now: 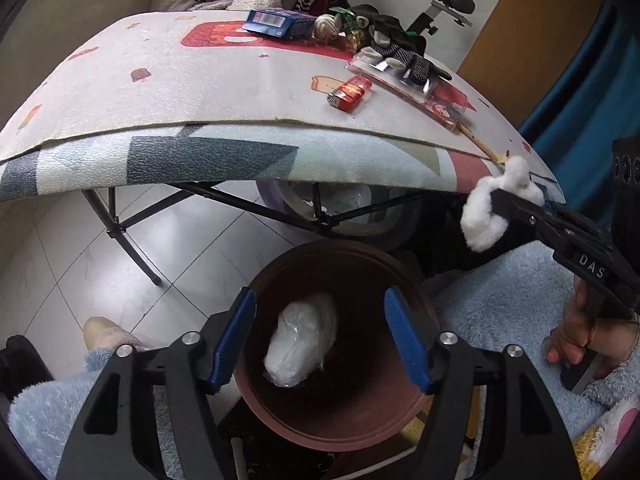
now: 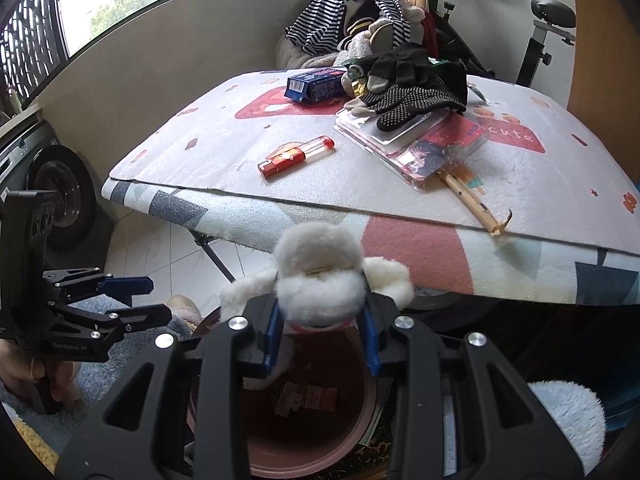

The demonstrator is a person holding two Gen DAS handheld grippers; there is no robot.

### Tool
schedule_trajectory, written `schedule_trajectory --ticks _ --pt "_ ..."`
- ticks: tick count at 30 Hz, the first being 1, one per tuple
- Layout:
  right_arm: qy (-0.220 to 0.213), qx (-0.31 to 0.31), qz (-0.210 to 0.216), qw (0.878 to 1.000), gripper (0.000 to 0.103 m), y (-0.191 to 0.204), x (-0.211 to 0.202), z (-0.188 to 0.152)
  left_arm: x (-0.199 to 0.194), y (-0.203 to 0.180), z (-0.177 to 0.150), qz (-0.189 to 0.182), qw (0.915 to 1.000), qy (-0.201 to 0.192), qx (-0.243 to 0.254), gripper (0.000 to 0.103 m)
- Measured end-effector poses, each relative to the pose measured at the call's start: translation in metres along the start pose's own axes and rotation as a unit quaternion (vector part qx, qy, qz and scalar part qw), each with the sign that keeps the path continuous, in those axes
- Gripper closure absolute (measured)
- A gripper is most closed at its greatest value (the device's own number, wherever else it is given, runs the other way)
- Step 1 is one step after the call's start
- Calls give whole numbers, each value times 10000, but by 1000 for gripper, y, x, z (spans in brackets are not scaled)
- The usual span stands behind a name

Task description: Collect trash

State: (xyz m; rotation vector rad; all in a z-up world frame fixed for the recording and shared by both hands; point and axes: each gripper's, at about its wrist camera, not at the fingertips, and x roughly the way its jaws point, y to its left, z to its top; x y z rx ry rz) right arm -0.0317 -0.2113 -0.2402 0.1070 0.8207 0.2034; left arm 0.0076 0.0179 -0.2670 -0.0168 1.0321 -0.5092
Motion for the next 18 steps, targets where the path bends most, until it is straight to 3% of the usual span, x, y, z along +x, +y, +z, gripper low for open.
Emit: schedule_trajectory --ticks 4,11,13,16,18 --pt "275 -91 281 9992 66 6 10 -2 -9 12 3 225 9990 -222 -301 23" --pt "547 -270 343 9976 64 17 23 -7 -15 21 6 361 9975 -358 -484 20" --pt "514 -246 328 9978 44 17 22 -7 -15 22 6 372 9974 -356 -497 20" --pt "438 -181 238 9986 22 15 20 -6 -15 23 5 392 9972 -367 -521 20" --pt "400 -116 175 9990 14 11 18 -5 -16 24 5 426 9967 -412 -549 20"
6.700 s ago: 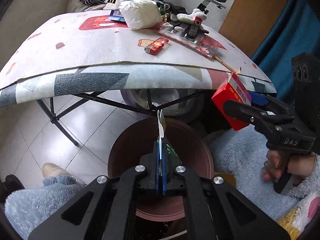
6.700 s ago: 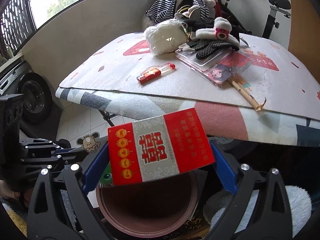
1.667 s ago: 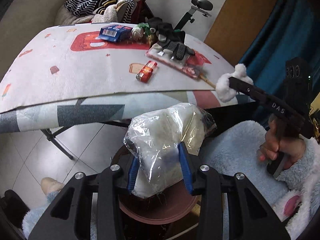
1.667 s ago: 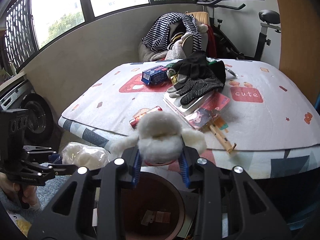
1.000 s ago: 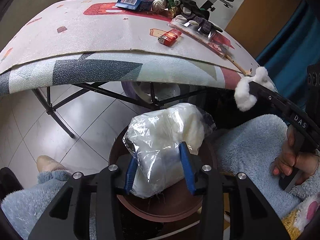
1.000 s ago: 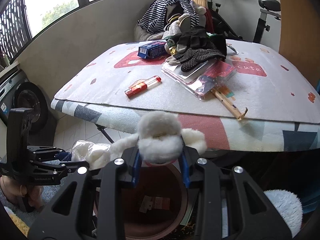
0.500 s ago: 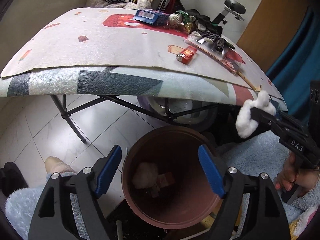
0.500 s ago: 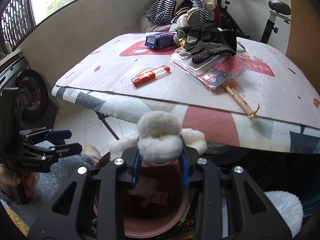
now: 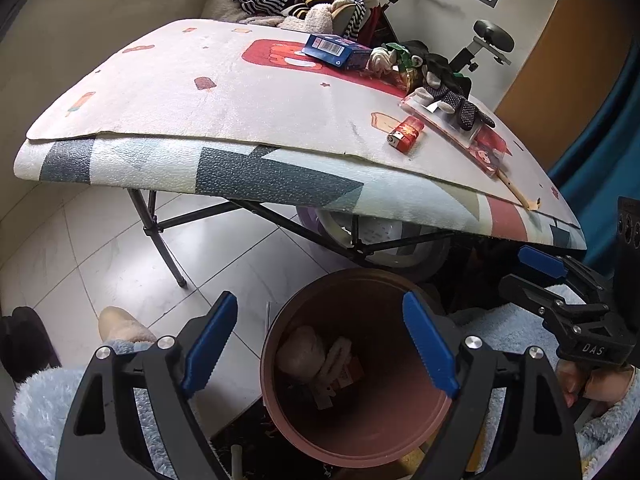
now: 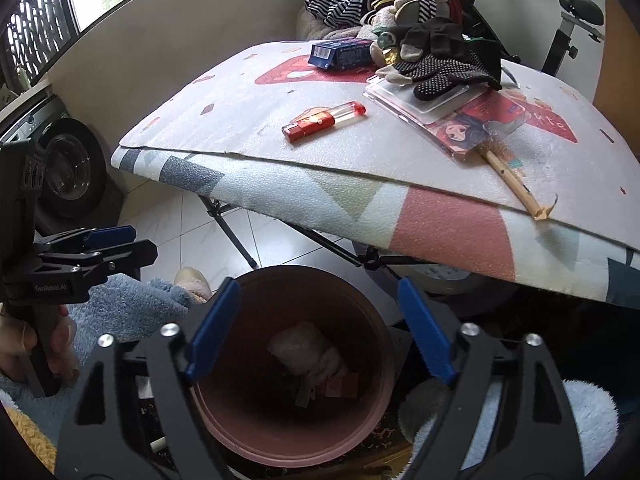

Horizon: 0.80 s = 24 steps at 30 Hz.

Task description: Collect trash

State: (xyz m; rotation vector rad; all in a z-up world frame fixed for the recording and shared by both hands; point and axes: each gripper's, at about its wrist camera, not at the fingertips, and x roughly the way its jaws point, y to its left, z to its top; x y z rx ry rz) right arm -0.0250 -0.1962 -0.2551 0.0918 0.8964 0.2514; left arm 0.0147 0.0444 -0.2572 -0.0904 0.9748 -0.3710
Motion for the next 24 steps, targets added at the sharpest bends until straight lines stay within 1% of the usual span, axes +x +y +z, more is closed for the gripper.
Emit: schedule_trajectory --ticks 3,6,9,11,13,14,16,17,19,20,22,24 --pt "-70 114 -16 9999 13 -5 -3 1 -3 3 0 50 9999 -98 -94 20" --pt "-225 278 -44 9993 13 -14 -10 4 -6 7 1 99 9996 -157 -199 20" --pt "-464 588 -52 9972 14 -30 -22 11 -9 11 2 155 9993 -210 -261 20" --pt "-621 810 -99 9947 20 -43 -31 17 -12 13 5 208 9990 -264 -307 20" --pt "-764 1063 -253 9911 27 -60 -38 22 -16 15 8 220 9984 -367 -361 20" --pt "-845 1226 -347 9882 29 -70 -42 24 -17 16 9 255 9981 -412 -389 20" --pt "-988 1585 -551 9809 37 -89 -47 23 -19 16 12 302 9974 -492 -423 20" --pt "-1007 1768 -595 9773 39 -98 -47 20 -21 16 14 275 9973 -530 -428 20" --pt "-934 2139 -640 9703 48 -112 -41 14 -23 15 17 252 9970 -618 -397 20" --pt "-878 2286 -660 9673 51 -117 -37 11 -24 14 17 256 9968 -659 -360 20" --pt "-853 2423 -695 9640 58 -122 -32 10 -22 12 17 260 9970 -659 -301 20" --pt "-876 2361 -754 9648 60 -121 -29 13 -19 10 17 234 9977 -582 -266 20"
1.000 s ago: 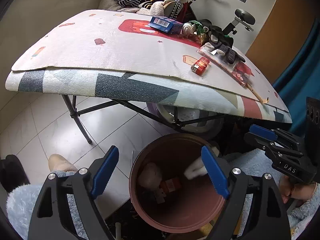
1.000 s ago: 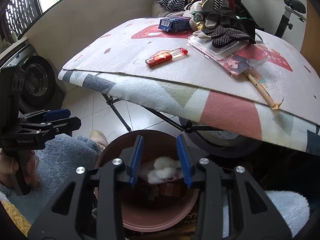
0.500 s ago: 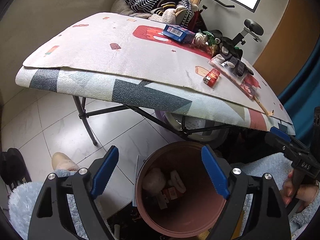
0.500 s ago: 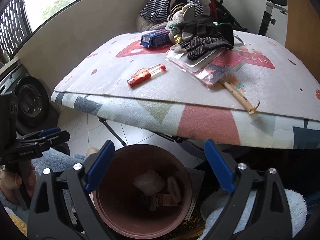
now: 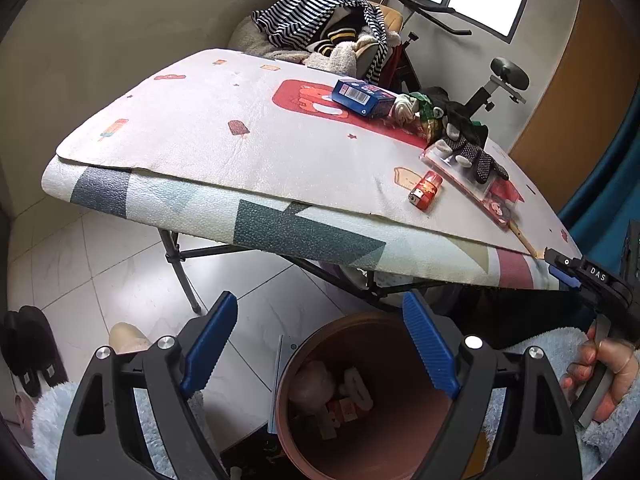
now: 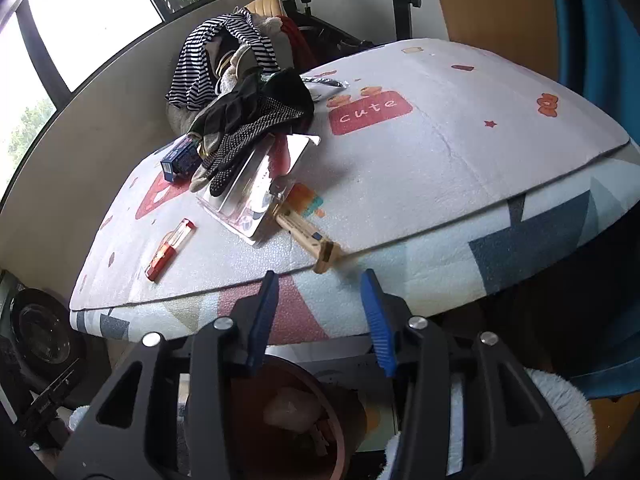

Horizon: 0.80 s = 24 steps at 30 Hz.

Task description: Collect trash

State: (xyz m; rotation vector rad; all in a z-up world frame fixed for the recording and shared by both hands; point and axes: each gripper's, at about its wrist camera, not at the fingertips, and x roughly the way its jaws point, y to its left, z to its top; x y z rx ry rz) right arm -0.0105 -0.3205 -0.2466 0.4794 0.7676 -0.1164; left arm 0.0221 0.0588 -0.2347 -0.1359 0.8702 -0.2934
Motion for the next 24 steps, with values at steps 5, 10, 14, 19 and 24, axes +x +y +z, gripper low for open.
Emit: schedule_trajectory --ticks 5,10,14,19,24 --pt "72 19 -147 9999 71 2 13 1 -1 -2 0 -18 10000 -30 59 20" --pt "42 388 -188 9991 94 -10 13 8 1 -1 -1 -14 10000 7 43 20" --pt "-374 413 -206 9982 97 -11 -16 24 -1 1 0 -50 10000 -45 7 20" --pt "-1222 -98 -331 9919 98 2 -67 60 1 0 0 -76 10000 -17 -17 20" --pt "-1831 -679 -425 9798 98 22 -110 92 -1 -3 2 -121 9999 -56 45 20"
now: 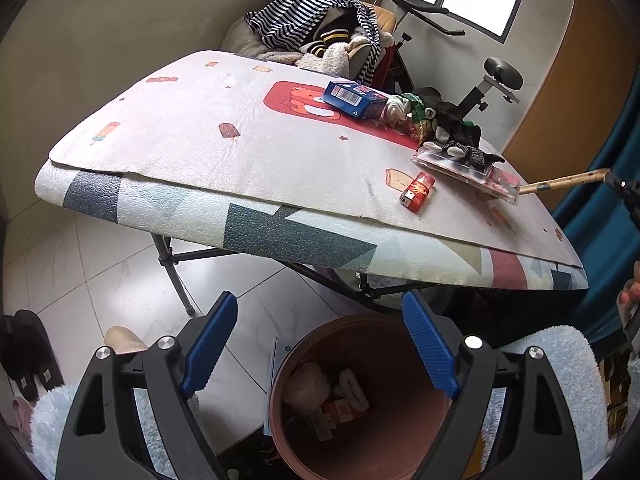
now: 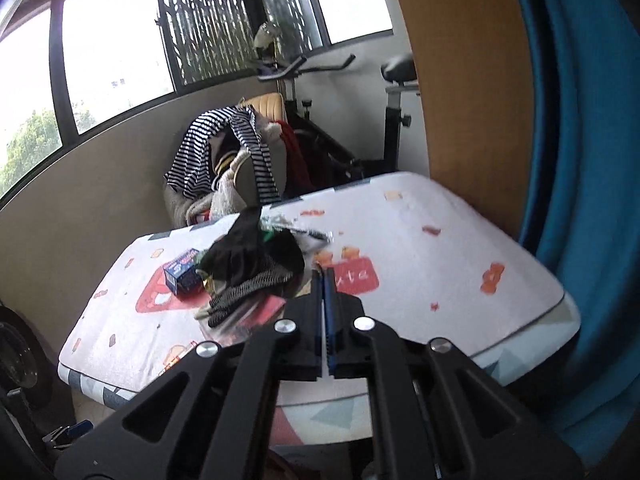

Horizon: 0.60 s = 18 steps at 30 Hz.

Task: Collect trash
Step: 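Grasp the red lighter with the left gripper while the right grasps the wooden stick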

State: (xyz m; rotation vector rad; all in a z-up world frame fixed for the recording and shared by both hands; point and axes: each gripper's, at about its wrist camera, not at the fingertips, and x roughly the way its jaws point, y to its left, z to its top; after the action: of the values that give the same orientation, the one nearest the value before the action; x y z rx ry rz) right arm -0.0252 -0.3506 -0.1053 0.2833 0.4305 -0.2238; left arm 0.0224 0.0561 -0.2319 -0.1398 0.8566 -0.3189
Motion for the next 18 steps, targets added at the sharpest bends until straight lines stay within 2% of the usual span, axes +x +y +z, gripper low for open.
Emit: schedule_trajectory --ticks 5,12,18 --pt "-158 -480 276 9983 98 19 -20 26 0 -4 5 -80 9999 18 75 21" --pt "18 -711 539 9960 98 40 -26 35 4 -27 34 -354 9987 89 360 31" --pt "268 -702 816 9938 98 49 -18 29 32 -79 68 -681 9889 329 1277 36"
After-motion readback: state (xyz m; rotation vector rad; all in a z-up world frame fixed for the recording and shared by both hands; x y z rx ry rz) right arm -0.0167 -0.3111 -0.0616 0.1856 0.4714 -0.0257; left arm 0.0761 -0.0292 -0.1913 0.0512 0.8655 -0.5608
